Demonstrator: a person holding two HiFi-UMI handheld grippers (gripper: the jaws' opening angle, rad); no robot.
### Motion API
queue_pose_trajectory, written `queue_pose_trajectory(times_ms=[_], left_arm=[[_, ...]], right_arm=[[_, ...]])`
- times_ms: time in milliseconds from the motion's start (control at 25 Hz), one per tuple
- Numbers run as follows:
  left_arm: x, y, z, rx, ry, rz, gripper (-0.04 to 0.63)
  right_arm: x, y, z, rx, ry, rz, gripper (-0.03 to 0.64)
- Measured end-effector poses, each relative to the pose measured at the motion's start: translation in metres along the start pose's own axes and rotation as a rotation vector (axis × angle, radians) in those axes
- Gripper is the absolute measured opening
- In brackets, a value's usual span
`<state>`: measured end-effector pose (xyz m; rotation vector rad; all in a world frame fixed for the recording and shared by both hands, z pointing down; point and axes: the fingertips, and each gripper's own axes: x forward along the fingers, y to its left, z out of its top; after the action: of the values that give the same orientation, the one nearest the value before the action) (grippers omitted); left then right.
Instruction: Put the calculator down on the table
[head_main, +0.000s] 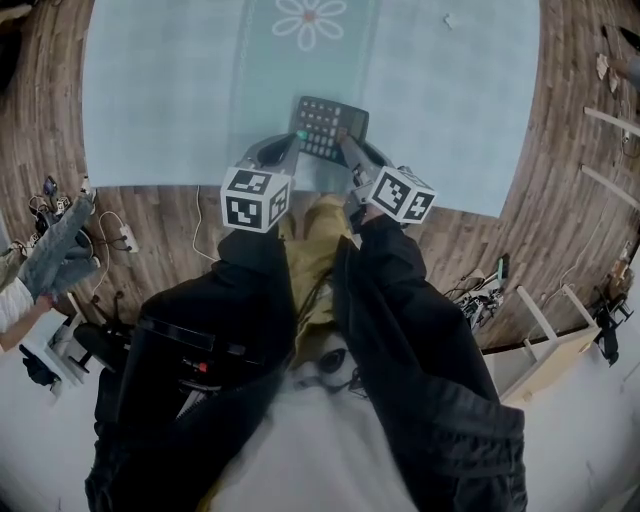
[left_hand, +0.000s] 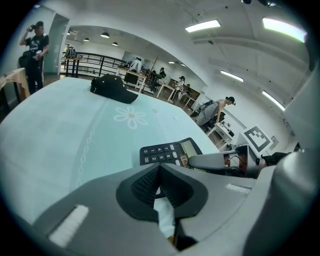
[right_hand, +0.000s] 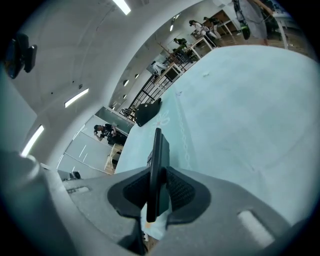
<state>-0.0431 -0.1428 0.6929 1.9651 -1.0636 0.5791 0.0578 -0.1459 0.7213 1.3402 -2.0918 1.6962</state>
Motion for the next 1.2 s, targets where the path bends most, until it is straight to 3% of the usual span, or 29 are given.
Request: queue_pose_trajectory(times_ms=[520, 760, 1200], left_arm=[[0.015, 0.008, -0.013, -0.001, 0.042, 0.002, 0.002], [0.011, 0.006, -0.014, 0.000, 0.043, 0.004, 0.002], [0.006, -0.007, 0.024, 0.034, -0.025, -0.016, 0.002]], right_arm=[[0.016, -0.045, -0.018, 0.045, 0.060, -0.042, 0.078], [0.013, -0.043, -0.019, 0.008, 0.072, -0.049, 0.089], [-0.012, -0.050, 0.005, -0.029, 0.021, -0.120, 0.126]])
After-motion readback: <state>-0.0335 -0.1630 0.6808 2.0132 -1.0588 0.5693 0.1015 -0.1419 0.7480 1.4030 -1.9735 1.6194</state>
